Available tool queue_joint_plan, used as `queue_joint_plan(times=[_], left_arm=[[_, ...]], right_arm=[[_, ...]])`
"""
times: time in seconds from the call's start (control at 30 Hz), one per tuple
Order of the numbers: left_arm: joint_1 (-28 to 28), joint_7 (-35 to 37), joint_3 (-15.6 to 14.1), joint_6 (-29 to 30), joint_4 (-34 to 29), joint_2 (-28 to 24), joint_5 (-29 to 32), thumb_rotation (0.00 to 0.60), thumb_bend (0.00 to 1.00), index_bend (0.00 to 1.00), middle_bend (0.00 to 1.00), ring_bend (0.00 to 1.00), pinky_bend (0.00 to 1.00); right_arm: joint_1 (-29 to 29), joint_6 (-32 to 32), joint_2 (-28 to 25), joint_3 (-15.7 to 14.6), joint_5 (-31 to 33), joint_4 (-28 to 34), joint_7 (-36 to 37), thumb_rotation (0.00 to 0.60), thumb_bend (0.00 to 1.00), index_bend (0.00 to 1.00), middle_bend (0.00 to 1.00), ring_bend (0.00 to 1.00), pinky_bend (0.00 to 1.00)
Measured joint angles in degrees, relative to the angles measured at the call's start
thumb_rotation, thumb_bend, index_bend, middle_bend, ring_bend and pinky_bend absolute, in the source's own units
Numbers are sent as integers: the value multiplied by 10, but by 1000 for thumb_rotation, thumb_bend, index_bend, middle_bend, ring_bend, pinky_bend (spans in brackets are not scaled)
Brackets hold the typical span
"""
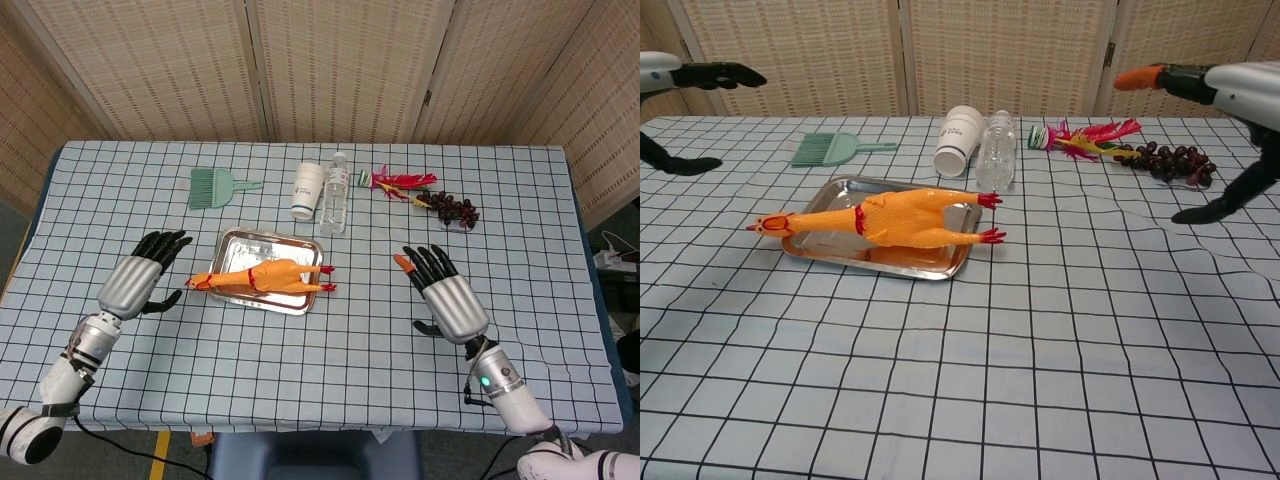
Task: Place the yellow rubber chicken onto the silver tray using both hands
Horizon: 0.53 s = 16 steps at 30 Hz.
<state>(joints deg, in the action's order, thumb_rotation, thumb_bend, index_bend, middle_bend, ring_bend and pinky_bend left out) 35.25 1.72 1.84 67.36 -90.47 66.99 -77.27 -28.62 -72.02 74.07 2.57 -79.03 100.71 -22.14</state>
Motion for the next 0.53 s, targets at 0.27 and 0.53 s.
queue_joint_plan(times=[0.27, 0.53], left_arm=[[-110, -12, -24, 113, 148, 71, -8, 600, 376, 0, 0, 0, 0], [-154, -25, -27, 147, 175, 89, -32, 600, 384, 0, 0, 0, 0]], right_arm=[[109, -146, 28, -41, 7, -55, -71, 600, 52, 0, 0, 0, 0], [178, -189, 43, -42, -3, -142, 31, 600, 53, 0, 0, 0, 0]])
